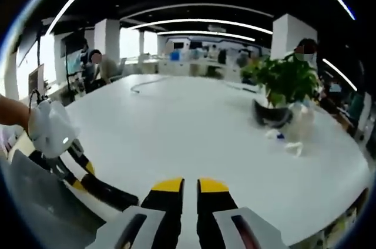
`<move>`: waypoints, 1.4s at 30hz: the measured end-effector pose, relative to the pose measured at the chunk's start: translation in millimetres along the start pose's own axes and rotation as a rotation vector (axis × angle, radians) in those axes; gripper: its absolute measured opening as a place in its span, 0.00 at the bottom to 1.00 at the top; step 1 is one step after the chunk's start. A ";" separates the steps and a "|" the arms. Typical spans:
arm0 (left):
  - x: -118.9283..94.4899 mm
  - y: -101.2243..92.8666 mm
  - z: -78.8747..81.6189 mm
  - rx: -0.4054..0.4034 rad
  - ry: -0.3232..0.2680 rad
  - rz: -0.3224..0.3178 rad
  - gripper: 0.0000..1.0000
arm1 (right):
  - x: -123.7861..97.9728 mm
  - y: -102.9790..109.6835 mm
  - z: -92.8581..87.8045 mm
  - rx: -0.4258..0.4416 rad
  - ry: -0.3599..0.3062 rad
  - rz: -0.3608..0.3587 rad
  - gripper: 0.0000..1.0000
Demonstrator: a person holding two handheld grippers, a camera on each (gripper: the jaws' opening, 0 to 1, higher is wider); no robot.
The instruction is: Press the specified remote control buttons in sequence, fully releasing each button before pressing the next.
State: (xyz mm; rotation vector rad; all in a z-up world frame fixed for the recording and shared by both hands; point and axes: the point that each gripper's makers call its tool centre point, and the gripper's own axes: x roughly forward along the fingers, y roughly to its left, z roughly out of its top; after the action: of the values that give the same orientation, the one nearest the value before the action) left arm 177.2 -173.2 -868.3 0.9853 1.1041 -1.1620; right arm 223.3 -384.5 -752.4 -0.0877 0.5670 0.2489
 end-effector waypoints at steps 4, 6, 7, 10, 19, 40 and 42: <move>-0.7 -1.8 -0.6 -0.021 -0.038 0.003 0.24 | 1.7 0.0 1.1 0.029 0.030 -0.011 0.00; -0.3 -2.4 -0.8 -0.023 -0.053 0.005 0.24 | 4.1 10.1 6.6 0.077 0.028 0.021 0.00; -0.5 -3.3 -0.8 -0.025 -0.064 0.006 0.24 | 5.4 14.8 8.7 0.098 0.031 0.033 0.00; -0.5 -5.3 -0.9 -0.029 -0.093 0.005 0.24 | 13.0 30.6 12.7 0.131 0.050 0.053 0.00; -2.1 -10.1 1.4 -0.042 -0.211 0.003 0.24 | 25.9 68.7 -0.6 0.207 0.123 0.130 0.00; -3.7 -22.0 3.3 -0.152 -0.500 0.034 0.24 | 35.2 102.7 -74.2 0.186 0.484 0.235 0.00; -3.9 -23.9 3.3 -0.152 -0.520 0.032 0.24 | 36.4 103.7 -75.9 0.211 0.496 0.246 0.00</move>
State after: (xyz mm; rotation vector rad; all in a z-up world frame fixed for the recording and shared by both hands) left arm 153.8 -179.2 -864.5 0.5344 0.7405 -1.1991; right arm 186.8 -288.1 -837.3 0.1309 1.0966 0.4090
